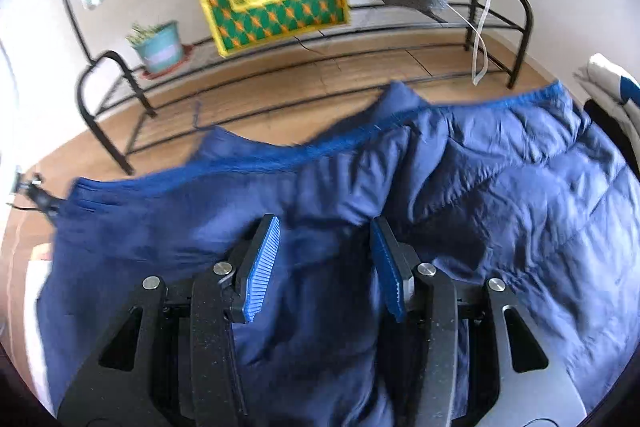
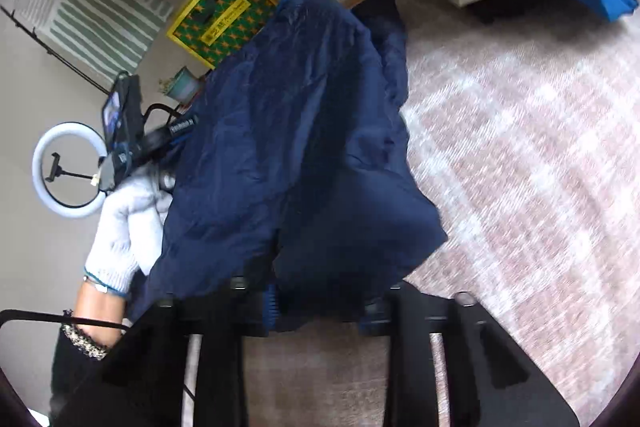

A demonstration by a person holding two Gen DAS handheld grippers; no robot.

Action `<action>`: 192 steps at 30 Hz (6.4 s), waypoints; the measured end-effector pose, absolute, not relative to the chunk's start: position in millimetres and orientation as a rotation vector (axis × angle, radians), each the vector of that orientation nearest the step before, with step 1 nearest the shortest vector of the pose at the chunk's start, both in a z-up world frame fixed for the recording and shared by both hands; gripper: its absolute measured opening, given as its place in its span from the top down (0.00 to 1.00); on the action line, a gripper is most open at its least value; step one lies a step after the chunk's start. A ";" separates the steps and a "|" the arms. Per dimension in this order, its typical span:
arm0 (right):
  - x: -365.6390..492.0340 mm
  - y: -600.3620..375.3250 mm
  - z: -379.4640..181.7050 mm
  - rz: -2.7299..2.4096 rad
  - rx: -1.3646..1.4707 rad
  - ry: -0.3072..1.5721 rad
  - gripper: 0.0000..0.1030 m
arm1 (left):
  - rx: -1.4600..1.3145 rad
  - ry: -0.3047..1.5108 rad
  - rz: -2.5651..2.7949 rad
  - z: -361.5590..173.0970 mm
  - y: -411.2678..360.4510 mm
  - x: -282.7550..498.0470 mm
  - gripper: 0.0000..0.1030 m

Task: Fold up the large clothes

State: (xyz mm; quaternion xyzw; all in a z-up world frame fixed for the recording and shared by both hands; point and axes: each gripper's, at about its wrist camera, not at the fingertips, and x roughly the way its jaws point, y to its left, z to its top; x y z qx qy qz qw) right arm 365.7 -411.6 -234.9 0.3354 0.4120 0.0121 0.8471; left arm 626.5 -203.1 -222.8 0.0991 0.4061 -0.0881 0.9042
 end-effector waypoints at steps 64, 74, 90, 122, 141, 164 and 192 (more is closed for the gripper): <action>394.8 -91.9 -79.7 0.285 -0.420 0.577 0.90 | -0.387 0.667 -0.047 -165.5 179.9 319.1 0.53; 433.6 54.4 -168.7 0.473 -0.489 0.742 0.90 | -0.489 0.662 0.113 -199.5 269.2 298.8 0.53; 425.8 57.8 -212.4 0.723 -0.488 0.855 0.68 | -0.465 0.656 0.103 -196.6 255.3 315.4 0.53; 423.1 -149.3 -193.9 0.673 -0.146 0.853 0.65 | -0.327 0.874 -0.124 -238.4 175.9 412.1 0.42; 563.3 -238.3 -213.9 0.601 0.382 0.938 0.15 | -0.870 1.027 -0.460 -278.5 238.4 575.1 0.16; 615.3 -191.5 -256.1 0.649 0.496 0.977 0.23 | -0.707 1.064 -0.485 -283.6 181.0 631.3 0.19; 510.9 -208.5 -144.9 0.575 0.221 0.866 0.82 | -0.549 0.961 -0.412 -182.3 105.2 515.7 0.82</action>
